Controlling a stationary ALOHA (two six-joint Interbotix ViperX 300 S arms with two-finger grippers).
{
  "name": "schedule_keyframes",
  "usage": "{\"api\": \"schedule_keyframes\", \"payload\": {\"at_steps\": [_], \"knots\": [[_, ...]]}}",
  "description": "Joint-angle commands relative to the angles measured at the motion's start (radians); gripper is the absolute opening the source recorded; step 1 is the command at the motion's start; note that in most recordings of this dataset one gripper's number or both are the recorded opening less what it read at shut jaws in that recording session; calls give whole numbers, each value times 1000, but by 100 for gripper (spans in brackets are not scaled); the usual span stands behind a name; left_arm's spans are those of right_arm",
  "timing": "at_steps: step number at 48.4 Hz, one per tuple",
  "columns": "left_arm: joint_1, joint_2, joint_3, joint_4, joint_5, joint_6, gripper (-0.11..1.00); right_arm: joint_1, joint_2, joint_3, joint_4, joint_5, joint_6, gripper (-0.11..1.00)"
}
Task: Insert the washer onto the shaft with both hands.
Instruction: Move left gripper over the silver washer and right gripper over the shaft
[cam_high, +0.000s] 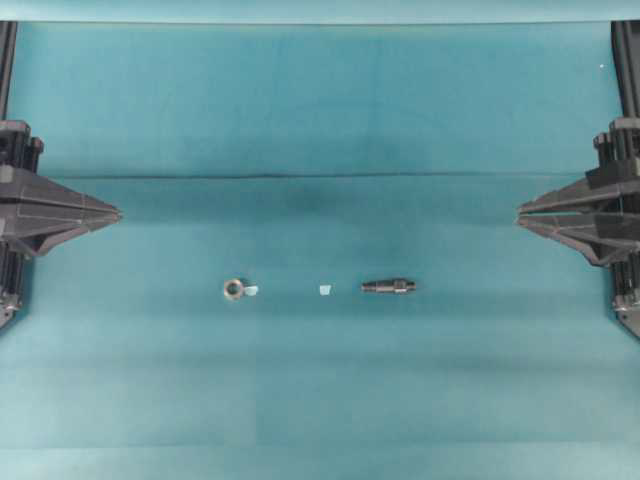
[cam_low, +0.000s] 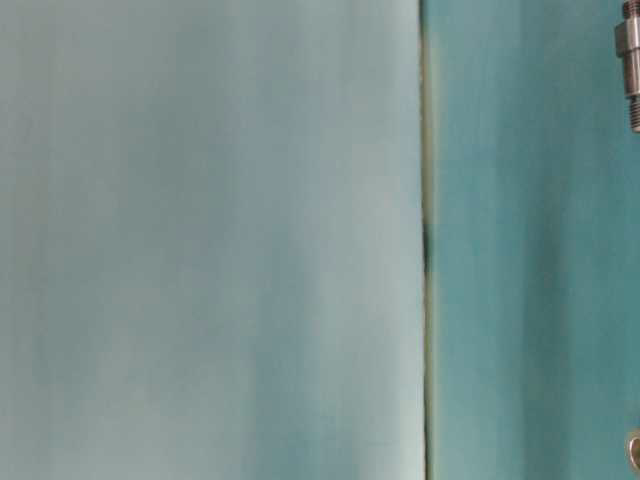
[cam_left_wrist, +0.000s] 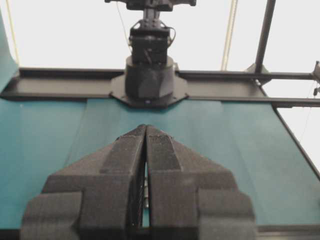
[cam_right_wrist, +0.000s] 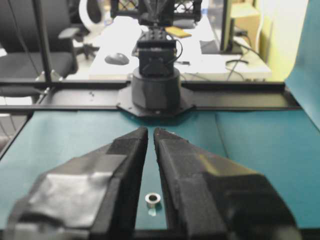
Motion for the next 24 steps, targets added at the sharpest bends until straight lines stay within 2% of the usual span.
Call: {"api": "schedule_keyframes", "payload": {"at_steps": [1,4,8,14,24], "knots": [[5,91,-49,11,46,-48,2,-8,17,-8,8,-3,21,0],[3,141,-84,11,89,-83,3,-8,34,-12,61,38,35,1],[3,196,-123,11,132,-115,3,-9,60,-34,107,127,74,-7],[2,256,-166,12,179,-121,3,-9,100,-64,110,264,114,-9],[2,351,-239,14,337,-118,3,-12,225,-124,107,445,117,-10]]}}
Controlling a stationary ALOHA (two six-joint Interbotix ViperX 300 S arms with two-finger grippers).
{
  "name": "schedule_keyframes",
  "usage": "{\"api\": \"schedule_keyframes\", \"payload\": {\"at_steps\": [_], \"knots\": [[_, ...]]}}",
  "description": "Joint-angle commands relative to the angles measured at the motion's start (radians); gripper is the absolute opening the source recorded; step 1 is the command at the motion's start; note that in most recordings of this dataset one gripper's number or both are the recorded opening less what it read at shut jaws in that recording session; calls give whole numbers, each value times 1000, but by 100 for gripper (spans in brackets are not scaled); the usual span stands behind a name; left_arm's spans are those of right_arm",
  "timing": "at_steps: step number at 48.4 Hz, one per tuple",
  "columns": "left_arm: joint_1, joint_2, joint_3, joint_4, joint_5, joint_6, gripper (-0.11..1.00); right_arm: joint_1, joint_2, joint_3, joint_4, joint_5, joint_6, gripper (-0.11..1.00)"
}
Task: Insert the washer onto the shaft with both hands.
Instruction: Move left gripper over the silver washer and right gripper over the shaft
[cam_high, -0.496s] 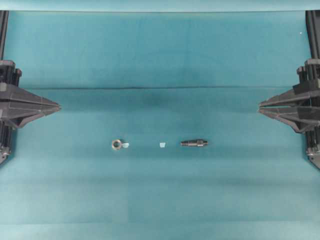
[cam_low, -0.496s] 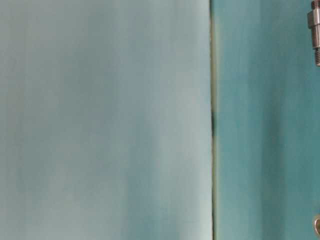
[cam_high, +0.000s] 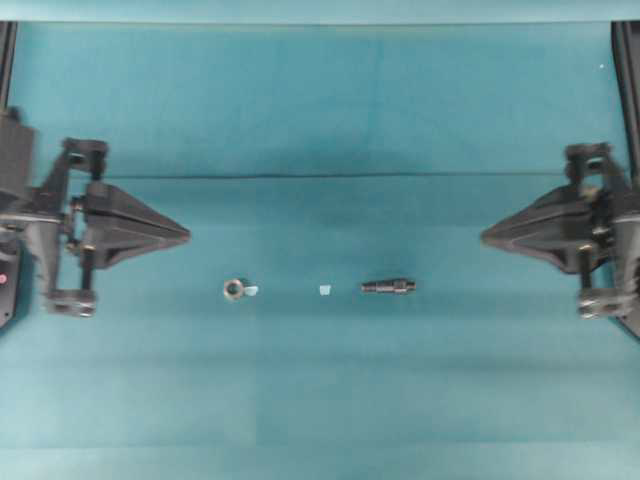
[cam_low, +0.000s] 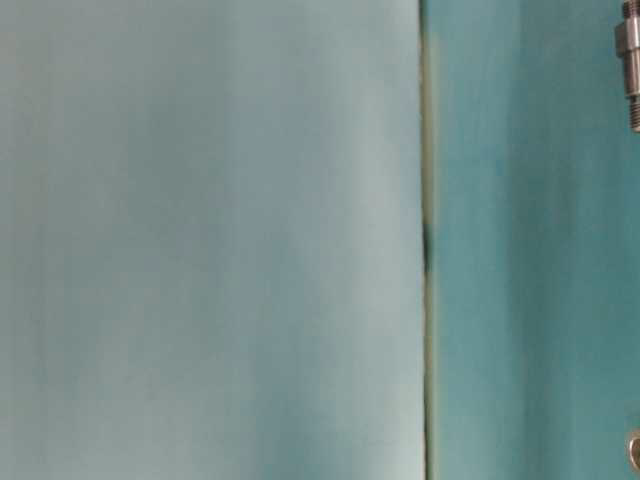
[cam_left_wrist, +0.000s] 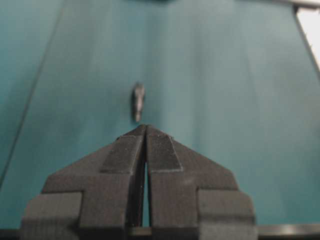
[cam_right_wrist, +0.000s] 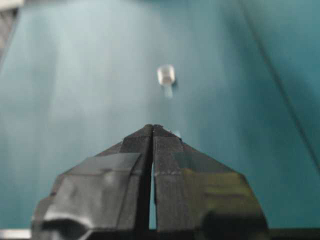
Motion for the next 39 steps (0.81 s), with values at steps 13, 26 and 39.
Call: {"api": "schedule_keyframes", "payload": {"at_steps": [13,26,39], "knots": [[0,212,-192,3,290,-17,3,-9,295,-152,-18,189,5,-10],[-5,362,-270,6,463,-3,3,-9,525,-313,-143,373,-6,-10],[-11,437,-298,8,503,6,3,-11,629,-367,-149,380,-6,-8]]}}
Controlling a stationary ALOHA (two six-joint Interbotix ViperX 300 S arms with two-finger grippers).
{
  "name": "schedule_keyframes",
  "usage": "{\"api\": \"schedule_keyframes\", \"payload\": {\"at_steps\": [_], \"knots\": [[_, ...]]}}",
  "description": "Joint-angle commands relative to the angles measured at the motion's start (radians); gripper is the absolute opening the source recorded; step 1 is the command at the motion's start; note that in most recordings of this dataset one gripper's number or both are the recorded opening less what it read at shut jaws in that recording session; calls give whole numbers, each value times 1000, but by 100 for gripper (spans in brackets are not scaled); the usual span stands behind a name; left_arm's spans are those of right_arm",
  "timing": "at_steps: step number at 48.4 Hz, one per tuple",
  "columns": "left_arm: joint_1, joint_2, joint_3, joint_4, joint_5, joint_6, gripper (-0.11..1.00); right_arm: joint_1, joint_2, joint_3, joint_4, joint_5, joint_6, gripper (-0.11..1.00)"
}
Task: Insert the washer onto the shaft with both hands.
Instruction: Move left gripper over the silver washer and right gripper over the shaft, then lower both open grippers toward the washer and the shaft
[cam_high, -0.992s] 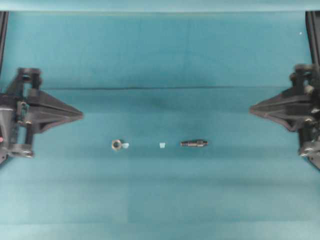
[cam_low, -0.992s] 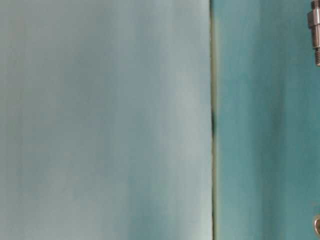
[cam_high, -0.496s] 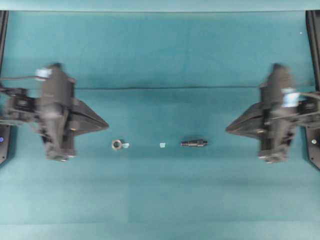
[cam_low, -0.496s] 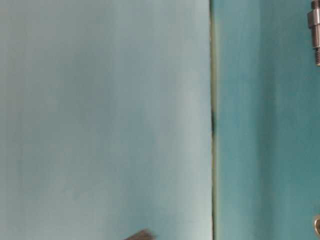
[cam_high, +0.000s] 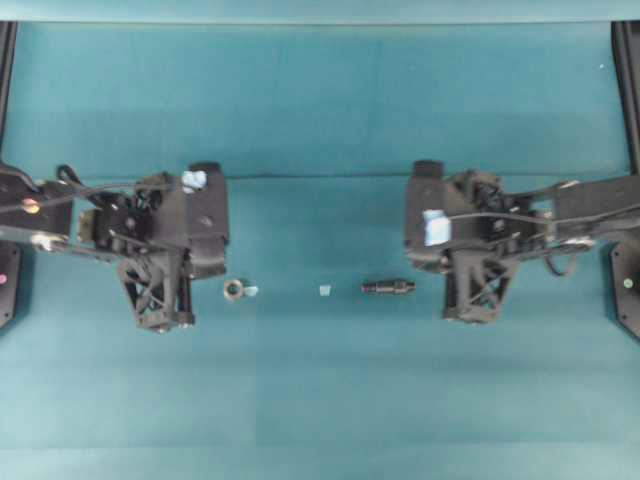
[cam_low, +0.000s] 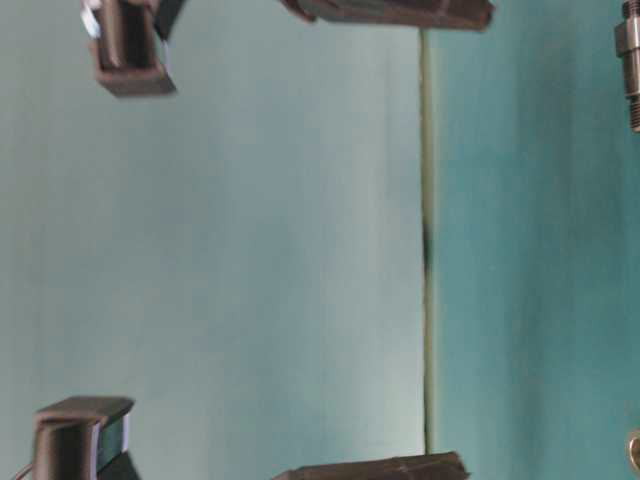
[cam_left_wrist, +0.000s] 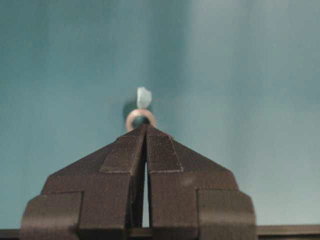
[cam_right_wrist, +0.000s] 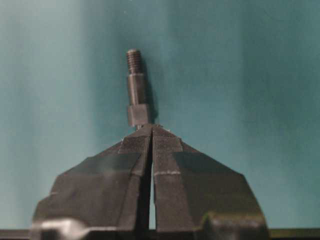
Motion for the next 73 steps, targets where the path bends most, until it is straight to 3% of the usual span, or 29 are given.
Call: {"api": "schedule_keyframes", "payload": {"at_steps": [1,9,14,18,25,28,31,73], "knots": [[-2,11,-20,3,-2,2,3,-3,17,-18,-3,-6,-5,-8],[0,34,-21,3,-18,2,3,-11,51,-18,-3,-15,-5,1],[0,41,-18,5,-37,3,8,-21,67,-18,-3,-15,-5,18],[5,55,-11,5,-37,3,25,-29,83,-17,-9,-14,-5,39],[5,77,-8,5,-37,3,68,-28,112,-18,-11,-15,-3,80],[5,86,-8,5,-38,5,86,-26,118,-20,-11,-17,-5,92],[3,95,-8,5,-41,5,94,-25,124,-23,-11,-26,-5,92],[-3,241,2,5,-127,8,91,18,218,-49,-11,-80,-6,89]]}}
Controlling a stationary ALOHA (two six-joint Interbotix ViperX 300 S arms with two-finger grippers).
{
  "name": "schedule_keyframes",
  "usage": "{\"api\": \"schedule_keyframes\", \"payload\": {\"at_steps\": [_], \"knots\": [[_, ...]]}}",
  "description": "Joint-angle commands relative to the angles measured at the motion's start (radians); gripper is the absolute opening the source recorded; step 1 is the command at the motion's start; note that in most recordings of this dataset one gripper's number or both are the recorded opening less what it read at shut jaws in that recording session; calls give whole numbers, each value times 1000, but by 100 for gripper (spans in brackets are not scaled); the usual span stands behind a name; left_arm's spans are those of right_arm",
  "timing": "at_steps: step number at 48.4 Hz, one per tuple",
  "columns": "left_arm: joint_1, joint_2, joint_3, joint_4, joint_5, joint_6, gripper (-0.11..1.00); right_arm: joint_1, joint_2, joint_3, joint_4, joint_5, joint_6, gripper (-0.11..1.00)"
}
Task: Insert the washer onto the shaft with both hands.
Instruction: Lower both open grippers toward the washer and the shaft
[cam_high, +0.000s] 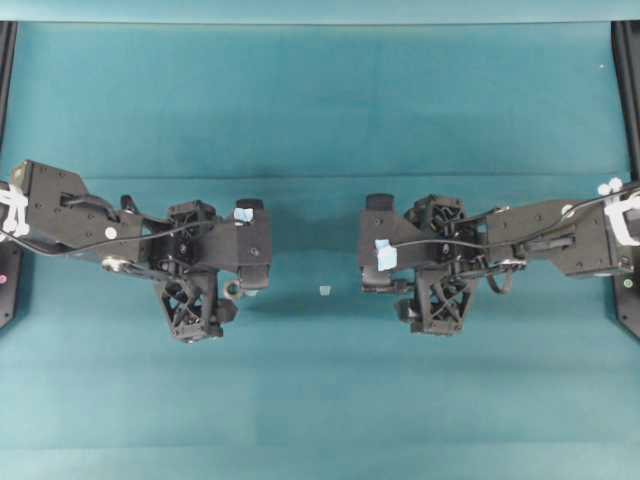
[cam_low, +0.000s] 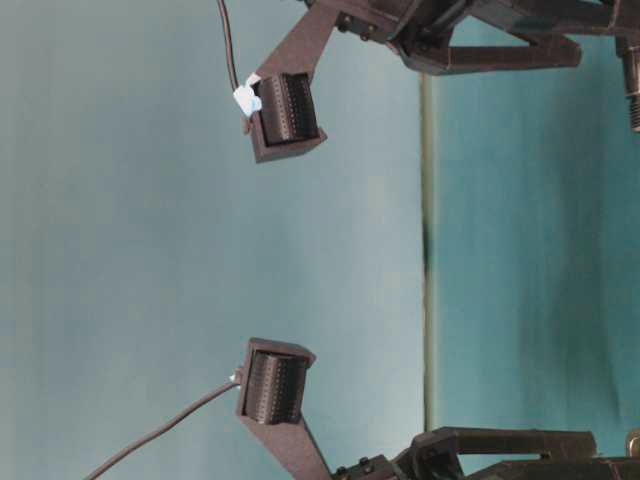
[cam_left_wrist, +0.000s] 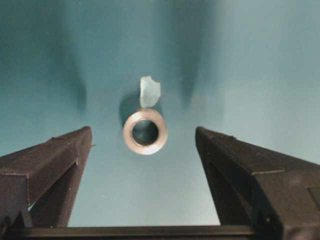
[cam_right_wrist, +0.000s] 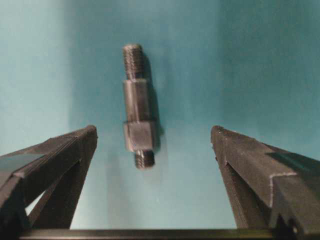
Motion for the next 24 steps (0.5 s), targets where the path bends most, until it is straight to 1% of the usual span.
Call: {"api": "schedule_keyframes", "payload": {"at_steps": [1,24], "knots": [[-5,-3,-8,2,-6,2,91,3,0,-15,-2,-6,-6,89],[-23,31,-11,2,-12,-2,91,14,20,-17,-2,-6,-5,89]]}}
